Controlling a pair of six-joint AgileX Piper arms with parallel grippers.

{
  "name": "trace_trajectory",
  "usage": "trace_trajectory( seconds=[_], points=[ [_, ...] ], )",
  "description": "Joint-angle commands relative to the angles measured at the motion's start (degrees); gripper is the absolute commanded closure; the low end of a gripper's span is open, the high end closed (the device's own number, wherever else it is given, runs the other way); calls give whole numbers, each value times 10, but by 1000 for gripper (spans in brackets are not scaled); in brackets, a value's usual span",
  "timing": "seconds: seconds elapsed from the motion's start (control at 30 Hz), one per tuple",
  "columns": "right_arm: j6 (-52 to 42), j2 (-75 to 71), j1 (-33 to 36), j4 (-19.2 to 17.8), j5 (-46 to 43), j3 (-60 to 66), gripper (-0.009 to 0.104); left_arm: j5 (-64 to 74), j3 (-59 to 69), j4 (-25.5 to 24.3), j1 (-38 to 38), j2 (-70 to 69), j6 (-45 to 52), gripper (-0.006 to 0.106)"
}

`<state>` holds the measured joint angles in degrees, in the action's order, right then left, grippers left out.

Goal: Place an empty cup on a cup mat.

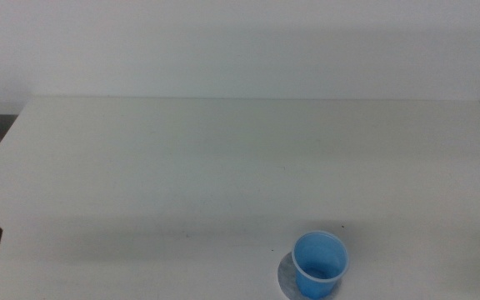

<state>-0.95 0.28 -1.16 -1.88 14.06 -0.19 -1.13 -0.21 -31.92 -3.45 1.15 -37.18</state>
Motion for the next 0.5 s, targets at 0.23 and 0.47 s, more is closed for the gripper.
trace_trajectory(
  seconds=[0.23, 0.47],
  points=[
    [-2, -3, 1, -3, -4, 2, 2, 6, 2, 203, 0, -11, 200, 7],
    [-2, -3, 1, -3, -4, 2, 2, 83, 2, 388, 1, -11, 402, 7]
  ],
)
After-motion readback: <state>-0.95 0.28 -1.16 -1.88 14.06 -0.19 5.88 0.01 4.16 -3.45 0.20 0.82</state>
